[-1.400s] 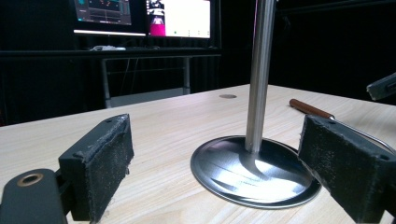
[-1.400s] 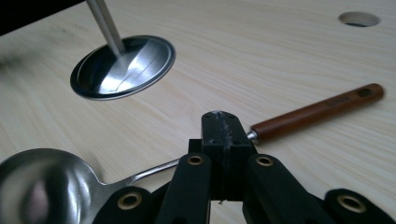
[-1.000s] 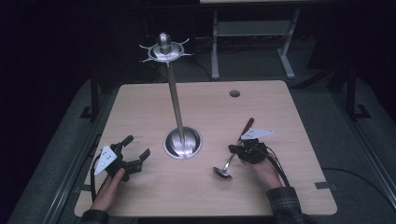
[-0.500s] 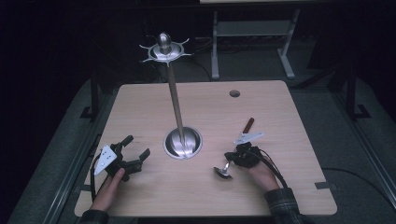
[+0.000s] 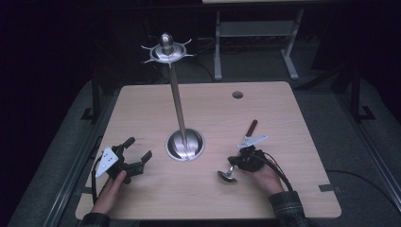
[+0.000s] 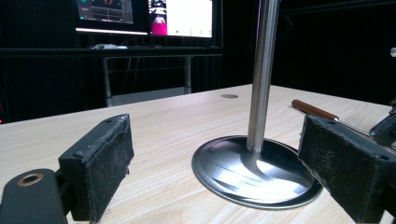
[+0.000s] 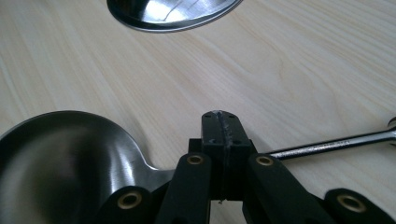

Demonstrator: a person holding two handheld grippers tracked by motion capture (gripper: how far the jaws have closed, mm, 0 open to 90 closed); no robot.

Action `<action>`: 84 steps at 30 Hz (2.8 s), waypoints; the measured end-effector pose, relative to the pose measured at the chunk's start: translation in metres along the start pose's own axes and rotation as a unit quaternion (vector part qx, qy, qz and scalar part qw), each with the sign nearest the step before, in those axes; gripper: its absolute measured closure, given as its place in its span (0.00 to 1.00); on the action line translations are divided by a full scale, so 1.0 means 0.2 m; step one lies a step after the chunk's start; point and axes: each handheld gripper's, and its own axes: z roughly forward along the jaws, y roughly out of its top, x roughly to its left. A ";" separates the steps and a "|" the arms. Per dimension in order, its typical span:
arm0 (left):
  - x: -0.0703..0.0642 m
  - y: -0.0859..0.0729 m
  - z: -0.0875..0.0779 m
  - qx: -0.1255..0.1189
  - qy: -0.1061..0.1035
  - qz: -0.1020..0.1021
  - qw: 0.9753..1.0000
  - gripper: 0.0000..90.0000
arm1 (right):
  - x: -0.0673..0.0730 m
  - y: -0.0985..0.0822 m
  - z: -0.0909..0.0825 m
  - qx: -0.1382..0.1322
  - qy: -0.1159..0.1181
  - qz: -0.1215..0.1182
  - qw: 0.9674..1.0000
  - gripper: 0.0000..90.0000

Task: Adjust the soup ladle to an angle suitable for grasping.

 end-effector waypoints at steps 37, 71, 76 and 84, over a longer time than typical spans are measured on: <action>-0.01 0.00 0.00 -0.005 0.002 -0.002 1.000 0.11 | 0.05 -0.06 -0.08 0.018 0.007 -0.002 1.000 1.00; -0.01 0.00 0.00 -0.004 0.001 -0.001 1.000 0.11 | -0.06 -0.28 -0.32 0.027 -0.012 0.040 0.999 1.00; -0.01 0.00 0.00 -0.002 0.001 0.000 1.000 0.11 | -0.08 -0.23 -0.33 0.011 -0.019 0.037 0.999 1.00; -0.01 0.00 0.00 0.000 0.001 0.004 1.000 0.11 | -0.22 -0.13 -0.30 -0.016 -0.072 0.066 0.995 1.00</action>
